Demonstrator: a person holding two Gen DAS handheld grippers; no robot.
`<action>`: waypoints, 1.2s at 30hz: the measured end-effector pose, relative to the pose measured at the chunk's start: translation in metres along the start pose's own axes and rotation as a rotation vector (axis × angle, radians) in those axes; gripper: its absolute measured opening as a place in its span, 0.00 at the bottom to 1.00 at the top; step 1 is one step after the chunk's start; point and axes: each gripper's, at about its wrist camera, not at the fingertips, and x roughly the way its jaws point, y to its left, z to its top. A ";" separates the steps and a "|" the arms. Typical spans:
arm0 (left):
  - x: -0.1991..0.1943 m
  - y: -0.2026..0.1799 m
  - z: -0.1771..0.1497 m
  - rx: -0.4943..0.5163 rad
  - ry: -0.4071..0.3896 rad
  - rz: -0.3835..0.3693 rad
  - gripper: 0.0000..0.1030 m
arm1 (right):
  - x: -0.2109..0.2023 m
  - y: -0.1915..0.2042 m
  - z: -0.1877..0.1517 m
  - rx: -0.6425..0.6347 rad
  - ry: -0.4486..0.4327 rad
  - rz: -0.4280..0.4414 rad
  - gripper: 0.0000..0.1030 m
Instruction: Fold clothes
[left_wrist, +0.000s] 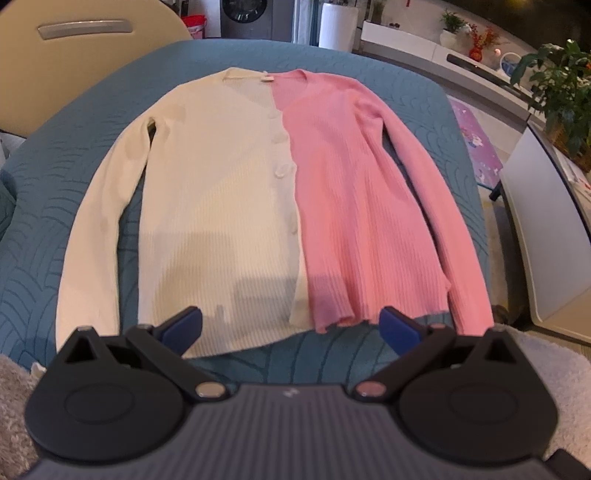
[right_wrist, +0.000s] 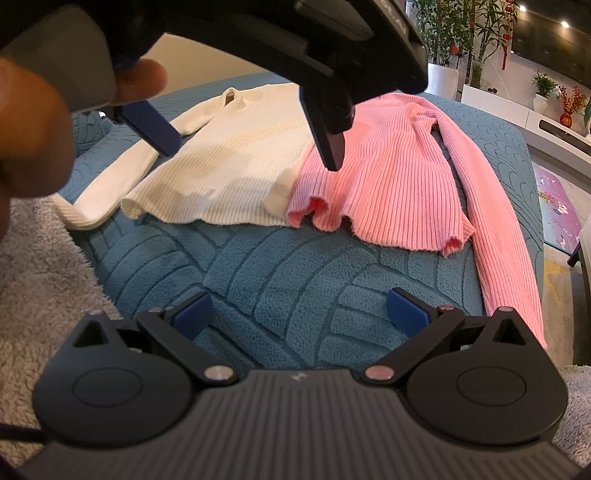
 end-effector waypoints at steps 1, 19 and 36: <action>0.000 0.000 0.000 0.001 -0.001 0.001 1.00 | 0.000 0.000 0.000 0.000 0.000 0.000 1.00; 0.000 -0.002 0.000 0.016 -0.008 0.001 1.00 | 0.000 0.001 0.001 -0.001 0.000 0.000 1.00; -0.007 -0.015 -0.005 0.094 -0.128 -0.032 0.98 | -0.002 0.001 -0.001 -0.001 -0.001 0.001 1.00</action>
